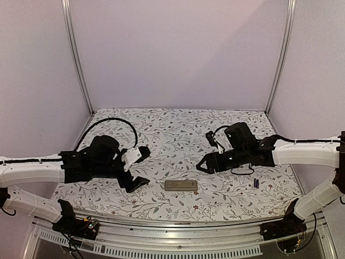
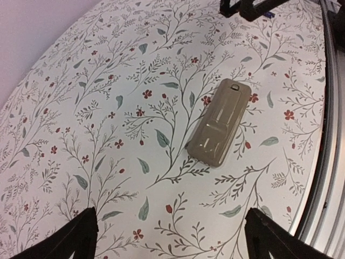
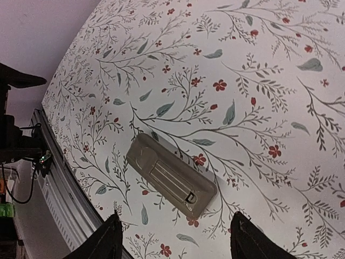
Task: Load the batteries into the remote control
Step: Adjust the remote control at the center of the board.
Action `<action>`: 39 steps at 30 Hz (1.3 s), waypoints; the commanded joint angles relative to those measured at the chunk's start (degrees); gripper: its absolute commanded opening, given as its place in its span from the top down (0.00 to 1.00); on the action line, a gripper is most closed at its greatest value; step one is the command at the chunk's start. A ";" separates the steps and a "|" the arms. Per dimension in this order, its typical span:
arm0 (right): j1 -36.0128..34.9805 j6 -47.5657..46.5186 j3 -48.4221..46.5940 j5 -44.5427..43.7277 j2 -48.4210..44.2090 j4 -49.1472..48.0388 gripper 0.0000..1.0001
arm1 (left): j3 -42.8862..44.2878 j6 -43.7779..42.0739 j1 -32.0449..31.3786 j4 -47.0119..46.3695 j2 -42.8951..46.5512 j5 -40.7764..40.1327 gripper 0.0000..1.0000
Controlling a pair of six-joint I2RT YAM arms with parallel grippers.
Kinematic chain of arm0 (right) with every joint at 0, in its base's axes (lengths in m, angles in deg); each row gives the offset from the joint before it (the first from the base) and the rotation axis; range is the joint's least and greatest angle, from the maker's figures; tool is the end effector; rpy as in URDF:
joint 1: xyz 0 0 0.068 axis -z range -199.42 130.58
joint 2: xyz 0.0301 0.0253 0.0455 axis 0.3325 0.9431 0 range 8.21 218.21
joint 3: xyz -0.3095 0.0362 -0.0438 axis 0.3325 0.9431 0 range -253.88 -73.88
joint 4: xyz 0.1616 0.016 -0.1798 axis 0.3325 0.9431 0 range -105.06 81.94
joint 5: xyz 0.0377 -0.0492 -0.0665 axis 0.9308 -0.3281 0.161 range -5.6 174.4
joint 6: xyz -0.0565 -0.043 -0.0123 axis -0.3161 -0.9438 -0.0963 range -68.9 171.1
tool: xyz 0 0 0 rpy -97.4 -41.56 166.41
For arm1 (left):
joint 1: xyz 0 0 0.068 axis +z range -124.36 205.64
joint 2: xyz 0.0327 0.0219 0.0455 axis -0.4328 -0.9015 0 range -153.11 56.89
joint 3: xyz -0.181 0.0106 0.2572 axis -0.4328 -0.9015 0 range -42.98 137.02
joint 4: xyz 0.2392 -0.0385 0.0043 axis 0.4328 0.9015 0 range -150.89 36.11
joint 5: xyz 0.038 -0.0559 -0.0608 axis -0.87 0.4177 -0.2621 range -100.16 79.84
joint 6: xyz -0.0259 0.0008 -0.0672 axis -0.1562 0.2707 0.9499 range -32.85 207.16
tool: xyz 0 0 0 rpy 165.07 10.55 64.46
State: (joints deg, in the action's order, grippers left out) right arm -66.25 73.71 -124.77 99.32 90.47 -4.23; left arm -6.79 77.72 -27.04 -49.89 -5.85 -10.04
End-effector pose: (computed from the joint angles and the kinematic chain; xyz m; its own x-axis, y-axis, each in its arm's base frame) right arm 0.1933 0.2287 0.2638 -0.7453 -0.2517 -0.6174 -0.5944 0.6702 0.4443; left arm 0.1289 -0.1693 0.2584 -0.2340 0.5773 -0.7823 0.8461 0.5172 0.1286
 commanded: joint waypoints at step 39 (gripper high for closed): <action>-1.03 22.56 9.84 -3.58 1.41 -3.40 0.33 | 8.54 -9.88 -0.44 -20.19 -42.57 19.24 0.08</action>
State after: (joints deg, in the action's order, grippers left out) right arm -67.03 95.22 -114.44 96.21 91.51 -10.26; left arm 0.57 66.53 -26.08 -69.82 -44.97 7.97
